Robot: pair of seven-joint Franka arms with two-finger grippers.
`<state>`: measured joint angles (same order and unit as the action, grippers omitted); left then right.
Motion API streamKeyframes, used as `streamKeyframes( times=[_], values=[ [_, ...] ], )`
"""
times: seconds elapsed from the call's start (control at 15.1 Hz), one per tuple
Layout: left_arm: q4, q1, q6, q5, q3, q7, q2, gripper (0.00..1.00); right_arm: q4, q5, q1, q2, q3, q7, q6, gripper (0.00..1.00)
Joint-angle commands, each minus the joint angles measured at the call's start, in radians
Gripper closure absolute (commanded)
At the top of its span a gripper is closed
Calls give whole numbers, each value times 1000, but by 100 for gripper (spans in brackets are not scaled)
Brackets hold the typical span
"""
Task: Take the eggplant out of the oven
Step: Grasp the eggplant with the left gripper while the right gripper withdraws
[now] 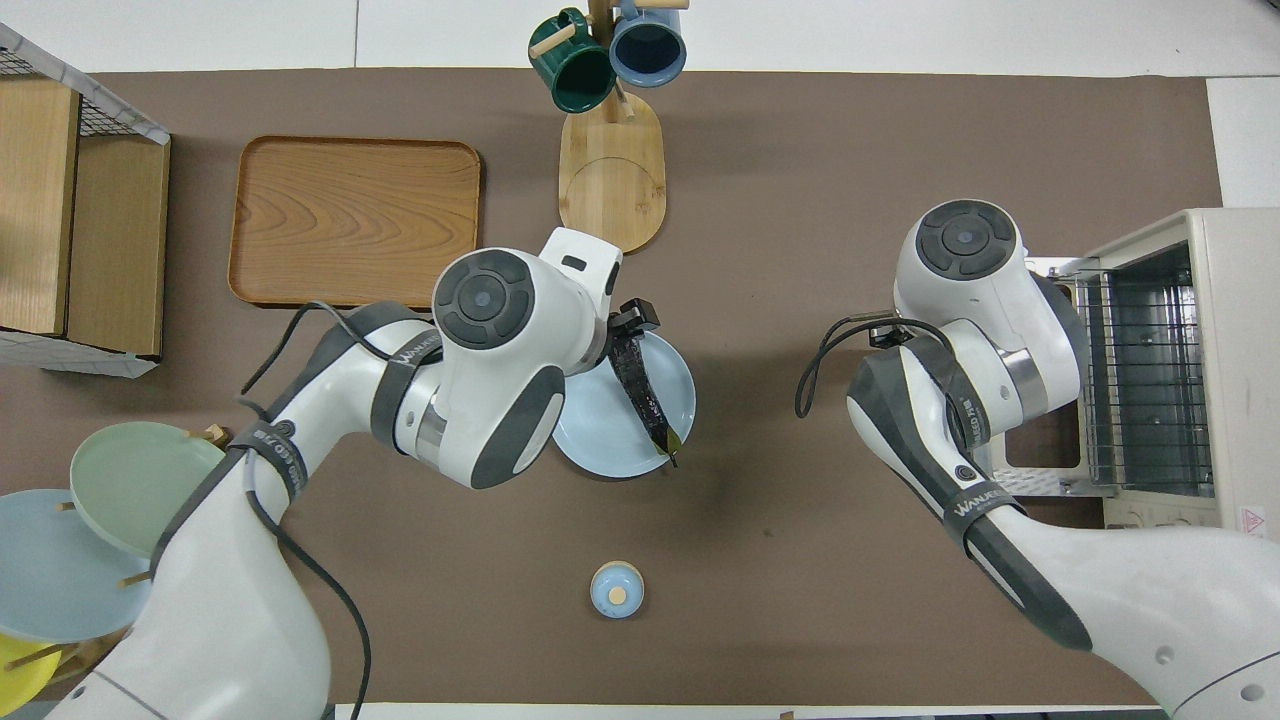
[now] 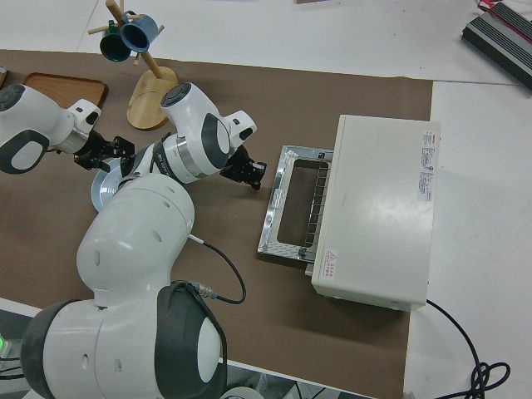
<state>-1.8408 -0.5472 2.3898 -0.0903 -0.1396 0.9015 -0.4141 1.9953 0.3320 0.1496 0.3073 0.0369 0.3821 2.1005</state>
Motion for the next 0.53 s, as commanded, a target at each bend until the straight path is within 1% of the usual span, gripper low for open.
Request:
streamKeyframes(
  times=[0.0,0.2,0.26,0.4,0.46],
  values=[
    [-2,-14,20,24,20,19,-11,4,39,44,-24,-19,11,3,33,100],
    [-2,-14,14,38,20,17,-11,18,57,50,-39,-20,12,4,47,100],
    [-2,-16,8,38,20,17,-11,21,57,56,-33,-22,11,4,41,100],
    [0,-34,-7,38,20,19,-9,23,59,100,-42,-23,11,3,27,100],
    [2,-36,-17,38,20,20,-9,23,59,102,-48,-23,11,1,27,100]
  ],
)
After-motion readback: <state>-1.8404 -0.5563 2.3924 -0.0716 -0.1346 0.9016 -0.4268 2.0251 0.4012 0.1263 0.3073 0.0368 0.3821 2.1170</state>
